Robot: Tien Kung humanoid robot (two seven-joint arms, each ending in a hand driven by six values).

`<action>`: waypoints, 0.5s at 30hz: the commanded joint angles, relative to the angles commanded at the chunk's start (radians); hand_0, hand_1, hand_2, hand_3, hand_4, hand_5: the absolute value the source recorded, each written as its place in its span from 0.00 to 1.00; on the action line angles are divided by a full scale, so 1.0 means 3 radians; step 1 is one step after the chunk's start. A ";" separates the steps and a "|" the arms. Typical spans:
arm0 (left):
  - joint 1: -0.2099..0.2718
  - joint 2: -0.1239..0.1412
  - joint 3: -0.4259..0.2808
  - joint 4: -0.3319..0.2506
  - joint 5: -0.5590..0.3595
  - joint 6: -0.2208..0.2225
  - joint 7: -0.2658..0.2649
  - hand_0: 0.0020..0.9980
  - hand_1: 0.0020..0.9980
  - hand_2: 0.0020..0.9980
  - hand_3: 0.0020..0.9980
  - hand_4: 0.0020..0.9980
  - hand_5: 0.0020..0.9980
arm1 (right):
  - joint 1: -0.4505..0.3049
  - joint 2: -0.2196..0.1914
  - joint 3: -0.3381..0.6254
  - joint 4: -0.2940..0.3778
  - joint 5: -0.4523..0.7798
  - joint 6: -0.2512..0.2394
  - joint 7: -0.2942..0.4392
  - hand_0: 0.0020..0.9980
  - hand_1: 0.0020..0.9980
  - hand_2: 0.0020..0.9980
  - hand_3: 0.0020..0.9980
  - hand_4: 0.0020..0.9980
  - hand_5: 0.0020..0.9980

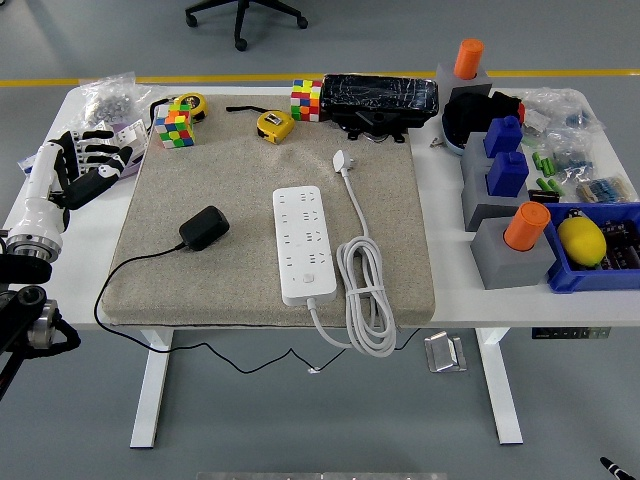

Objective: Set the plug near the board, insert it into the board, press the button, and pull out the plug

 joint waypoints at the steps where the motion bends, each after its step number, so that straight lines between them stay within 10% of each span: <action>1: 0.0000 -0.0001 -0.0003 -0.0001 0.0002 -0.0002 0.0003 0.47 0.53 0.56 0.60 0.80 0.29 | 0.0000 0.0001 0.0002 0.0000 -0.0001 0.0001 -0.0001 0.62 0.67 0.64 0.57 0.97 0.59; 15: 0.0032 -0.0029 -0.0075 -0.0044 0.0021 -0.0010 0.0015 0.47 0.53 0.56 0.60 0.80 0.29 | -0.0014 0.0001 0.0028 -0.0011 -0.0010 0.0005 -0.0012 0.62 0.67 0.64 0.57 0.97 0.59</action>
